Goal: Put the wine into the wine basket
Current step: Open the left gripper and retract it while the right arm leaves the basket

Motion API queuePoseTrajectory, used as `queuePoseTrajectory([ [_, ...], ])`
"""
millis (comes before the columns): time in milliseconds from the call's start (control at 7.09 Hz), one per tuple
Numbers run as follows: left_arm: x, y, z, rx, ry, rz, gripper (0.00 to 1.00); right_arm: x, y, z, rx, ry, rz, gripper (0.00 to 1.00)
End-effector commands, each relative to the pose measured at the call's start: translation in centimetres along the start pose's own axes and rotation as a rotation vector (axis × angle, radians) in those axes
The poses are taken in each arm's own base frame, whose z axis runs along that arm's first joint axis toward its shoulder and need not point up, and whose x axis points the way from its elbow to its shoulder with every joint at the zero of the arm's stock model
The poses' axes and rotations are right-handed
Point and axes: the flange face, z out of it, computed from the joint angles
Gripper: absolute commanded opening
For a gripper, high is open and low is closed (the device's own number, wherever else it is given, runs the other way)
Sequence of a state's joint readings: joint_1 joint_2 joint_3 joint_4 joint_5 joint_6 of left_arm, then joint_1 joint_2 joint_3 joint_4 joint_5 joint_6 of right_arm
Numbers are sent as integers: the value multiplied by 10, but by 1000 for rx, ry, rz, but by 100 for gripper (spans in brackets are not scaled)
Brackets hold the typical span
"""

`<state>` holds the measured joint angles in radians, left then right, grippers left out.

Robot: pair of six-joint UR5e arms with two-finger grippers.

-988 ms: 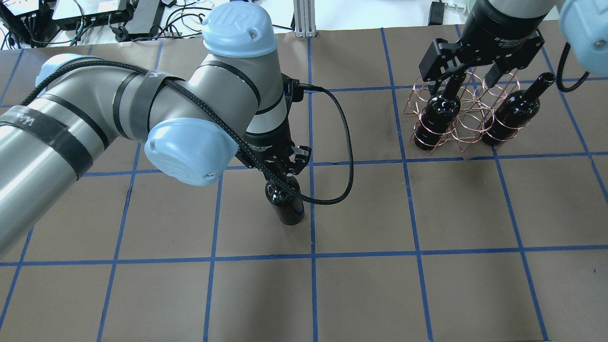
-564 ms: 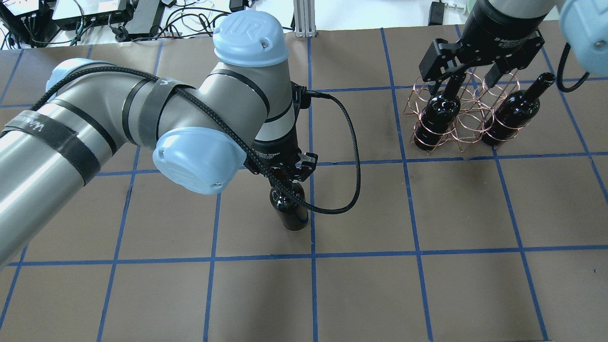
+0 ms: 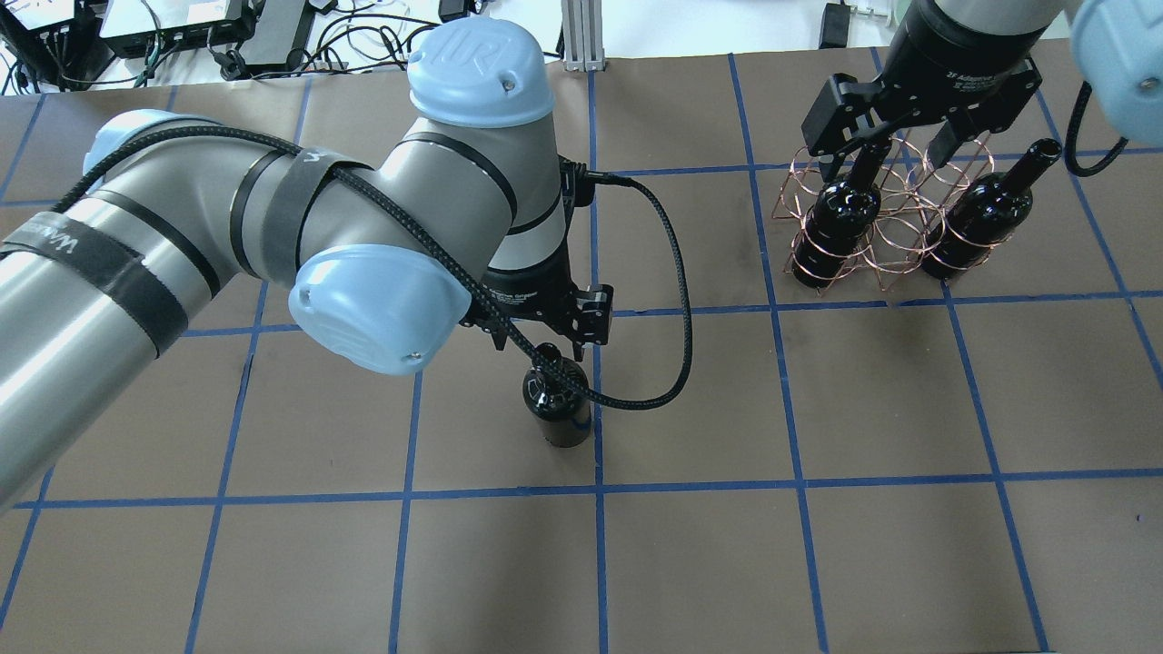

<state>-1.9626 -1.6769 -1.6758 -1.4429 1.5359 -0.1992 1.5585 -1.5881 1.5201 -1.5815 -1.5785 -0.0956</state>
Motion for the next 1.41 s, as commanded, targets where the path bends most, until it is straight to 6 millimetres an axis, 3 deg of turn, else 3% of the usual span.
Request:
queuePoseTrajectory([
  [0, -31, -19, -28, 50, 3, -60, 100, 0, 0, -1, 1, 0, 1, 99],
  [423, -136, -58, -121, 153, 24, -241, 100, -7, 3, -3, 6, -20, 14, 99],
  [705, -254, -68, -124, 147, -61, -285, 100, -23, 7, -6, 8, -23, 68, 100],
  [846, -304, -59, -131, 155, -69, -307, 100, -50, 13, -6, 6, -25, 67, 100],
  [988, -334, -56, -128, 149, -69, -345, 100, -81, 21, -4, -2, -22, 99, 100],
  [1270, -344, -49, -127, 130, -86, -373, 100, -139, 42, -3, -11, -29, 148, 100],
])
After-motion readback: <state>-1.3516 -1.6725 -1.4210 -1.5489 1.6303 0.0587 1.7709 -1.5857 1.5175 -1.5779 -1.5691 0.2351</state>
